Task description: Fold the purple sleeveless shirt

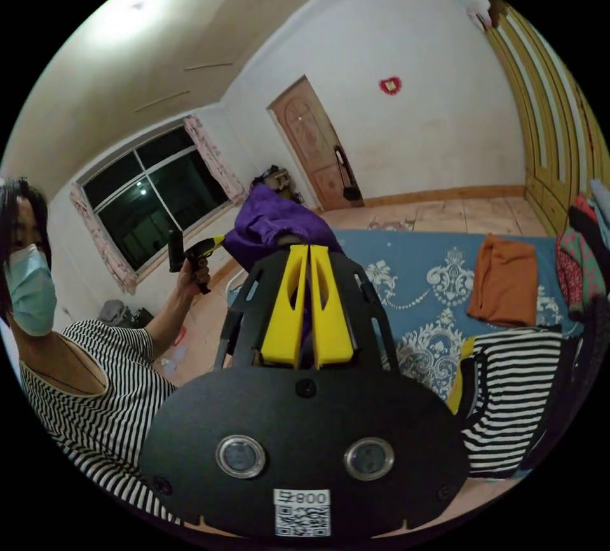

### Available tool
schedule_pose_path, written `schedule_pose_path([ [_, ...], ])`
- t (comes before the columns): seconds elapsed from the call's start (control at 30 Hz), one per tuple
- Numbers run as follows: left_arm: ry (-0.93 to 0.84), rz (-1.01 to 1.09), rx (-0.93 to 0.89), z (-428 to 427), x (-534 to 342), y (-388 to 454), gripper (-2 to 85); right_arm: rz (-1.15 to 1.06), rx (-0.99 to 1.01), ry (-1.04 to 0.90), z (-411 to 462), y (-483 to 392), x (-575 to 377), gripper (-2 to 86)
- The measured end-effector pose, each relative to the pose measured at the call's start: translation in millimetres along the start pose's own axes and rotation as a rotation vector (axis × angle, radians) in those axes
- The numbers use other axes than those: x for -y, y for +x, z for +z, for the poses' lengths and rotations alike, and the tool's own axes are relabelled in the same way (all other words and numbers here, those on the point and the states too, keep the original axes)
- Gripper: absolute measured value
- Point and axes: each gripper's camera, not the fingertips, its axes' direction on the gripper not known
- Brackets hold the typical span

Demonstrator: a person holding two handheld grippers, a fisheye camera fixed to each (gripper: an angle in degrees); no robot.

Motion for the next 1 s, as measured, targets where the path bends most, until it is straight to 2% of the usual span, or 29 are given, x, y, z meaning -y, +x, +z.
schedule_pose_path([
  [0.27,0.157,0.151,0.086,-122,34,179,0.8,-0.133,0.026,0.151,-104,-116,-1,0.3],
  [0.6,0.263,0.3,0.073,-222,50,360,0.5,-0.25,0.088,0.203,-171,-220,-18,0.2],
  [1.0,0.373,0.458,0.13,-307,65,478,0.5,-0.412,0.11,0.263,-214,-299,-28,0.2],
])
